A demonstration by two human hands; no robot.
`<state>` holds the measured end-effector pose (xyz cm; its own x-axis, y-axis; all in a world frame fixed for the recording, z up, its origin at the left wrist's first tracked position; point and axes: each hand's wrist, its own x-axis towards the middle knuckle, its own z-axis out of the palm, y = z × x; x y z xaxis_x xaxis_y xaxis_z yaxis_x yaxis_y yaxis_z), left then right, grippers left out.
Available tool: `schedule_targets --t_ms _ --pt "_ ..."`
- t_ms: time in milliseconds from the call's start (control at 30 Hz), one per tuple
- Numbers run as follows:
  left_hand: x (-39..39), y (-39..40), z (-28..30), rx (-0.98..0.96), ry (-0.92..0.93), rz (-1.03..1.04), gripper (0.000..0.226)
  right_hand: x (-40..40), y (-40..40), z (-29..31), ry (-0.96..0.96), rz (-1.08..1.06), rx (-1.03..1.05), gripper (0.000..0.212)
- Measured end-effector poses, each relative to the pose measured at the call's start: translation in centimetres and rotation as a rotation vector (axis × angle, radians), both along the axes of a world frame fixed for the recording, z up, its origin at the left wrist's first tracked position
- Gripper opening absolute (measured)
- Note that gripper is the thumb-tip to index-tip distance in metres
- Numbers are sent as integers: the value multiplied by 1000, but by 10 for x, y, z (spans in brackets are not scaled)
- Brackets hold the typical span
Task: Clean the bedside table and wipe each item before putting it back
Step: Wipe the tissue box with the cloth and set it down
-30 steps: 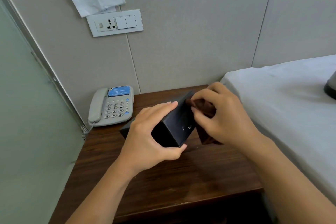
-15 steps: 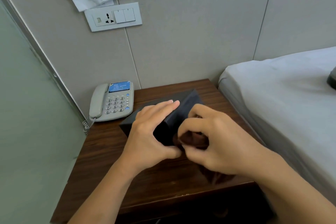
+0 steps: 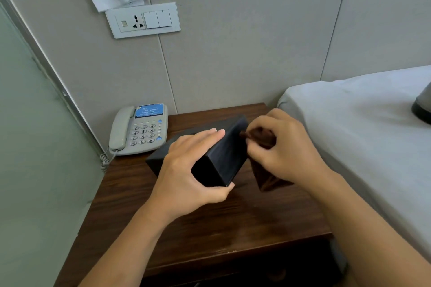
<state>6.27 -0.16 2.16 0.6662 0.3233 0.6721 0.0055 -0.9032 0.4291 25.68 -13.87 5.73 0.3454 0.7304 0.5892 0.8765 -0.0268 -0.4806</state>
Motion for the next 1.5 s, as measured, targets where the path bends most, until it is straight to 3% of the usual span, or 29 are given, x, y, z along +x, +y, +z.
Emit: schedule_targets --t_ms 100,267,500,733,833,967,1100,1333,1500 --pt "2 -1 0 6 3 0 97 -1 1 -2 6 -59 23 14" --pt "-2 1 0 -21 -2 -25 98 -38 -14 3 -65 368 -61 12" --pt "-4 -2 -1 16 24 -6 97 25 12 -5 46 -65 74 10" --pt "-7 -4 3 6 -93 -45 94 31 -2 -3 200 -6 58 9" --pt "-4 -6 12 -77 -144 -89 92 26 -15 10 283 79 139 18" --pt "-1 -9 22 -260 -170 -218 87 16 -32 24 388 102 269 14" --pt "-22 -12 41 -294 -12 -204 83 -9 -30 23 354 48 396 9" --pt "-48 -30 97 26 406 124 76 -41 -19 24 368 121 459 9" --pt "-31 -36 114 187 478 227 78 -67 -14 25 317 214 436 13"
